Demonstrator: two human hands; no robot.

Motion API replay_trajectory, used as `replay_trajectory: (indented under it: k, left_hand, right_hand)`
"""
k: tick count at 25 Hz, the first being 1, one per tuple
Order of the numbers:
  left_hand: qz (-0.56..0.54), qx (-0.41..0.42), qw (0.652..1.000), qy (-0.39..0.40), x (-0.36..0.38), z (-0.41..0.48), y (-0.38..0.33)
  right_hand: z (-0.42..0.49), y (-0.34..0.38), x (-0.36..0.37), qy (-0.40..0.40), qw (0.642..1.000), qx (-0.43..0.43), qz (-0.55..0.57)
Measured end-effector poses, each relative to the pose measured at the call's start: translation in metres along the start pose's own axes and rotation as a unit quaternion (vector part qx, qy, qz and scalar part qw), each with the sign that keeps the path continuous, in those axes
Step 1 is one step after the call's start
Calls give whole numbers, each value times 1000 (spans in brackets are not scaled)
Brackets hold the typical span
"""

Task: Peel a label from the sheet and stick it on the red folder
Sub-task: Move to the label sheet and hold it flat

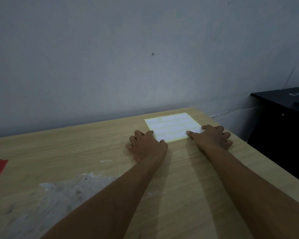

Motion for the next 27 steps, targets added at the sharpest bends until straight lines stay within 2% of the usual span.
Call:
replay_trajectory:
  k: [4, 9, 20, 27]
  left_hand:
    - [1, 15, 1000, 5, 0, -1, -1]
    - [-24, 12, 999, -26, -6, -2, 7]
    - [-136, 45, 990, -3, -32, -36, 30]
    - [-120, 55, 991, -25, -70, -56, 87]
  right_hand:
    - [-2, -1, 5, 23, 999, 22, 3]
    - [-11, 2, 10, 62, 998, -2, 2]
    - [-85, 17, -17, -14, 997, -51, 50]
    - [-162, 46, -24, 2, 994, -97, 60]
Point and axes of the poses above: each hand's wrist, its own z-axis towards the middle knuckle, its own x-axis out of the palm, y = z × x, the point moved 10 cm from there along z, towards the middle knuckle, and after that the axes turned 7 degrees about -y, right-handed, at the moved point
